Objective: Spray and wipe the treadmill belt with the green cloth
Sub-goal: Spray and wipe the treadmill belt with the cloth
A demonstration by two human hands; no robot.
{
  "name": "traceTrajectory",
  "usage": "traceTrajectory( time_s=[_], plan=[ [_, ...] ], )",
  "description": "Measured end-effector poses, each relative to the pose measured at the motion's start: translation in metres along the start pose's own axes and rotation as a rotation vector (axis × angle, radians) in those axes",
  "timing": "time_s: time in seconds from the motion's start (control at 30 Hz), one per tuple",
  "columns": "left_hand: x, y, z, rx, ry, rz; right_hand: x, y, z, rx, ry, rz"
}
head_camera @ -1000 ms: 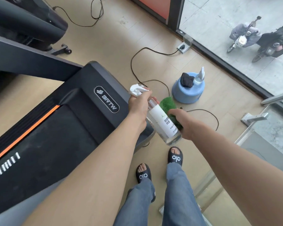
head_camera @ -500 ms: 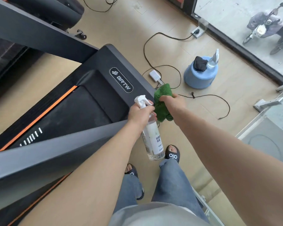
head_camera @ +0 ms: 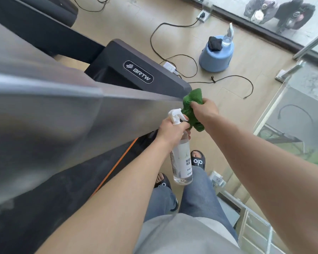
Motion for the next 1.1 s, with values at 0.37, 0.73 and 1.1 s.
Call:
traceTrajectory(
  time_s=[0.37,0.73,1.1],
  plan=[
    [0.076,0.081,0.096,-0.085,0.106,-0.207,0.057,-0.118,-0.042,-0.013,-0.115,0.249],
    [0.120,0.177,0.190,-0.056,0.063,-0.345,0.093,-0.243,-0.092,-0.086,-0.180,0.260],
    [0.108,0.271,0.272,-0.035,0.013,-0.440,0.046,-0.353,-0.114,-0.038,-0.013,0.242]
  ],
)
Point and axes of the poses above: each hand's wrist, its own x-axis away from the middle knuckle, its own y-axis out of the back of the hand, z = x × y, the point moved 6 cm from there along -x, towards the middle knuckle, and after that the axes turned 14 degrees about z, right-handed, at the moved point
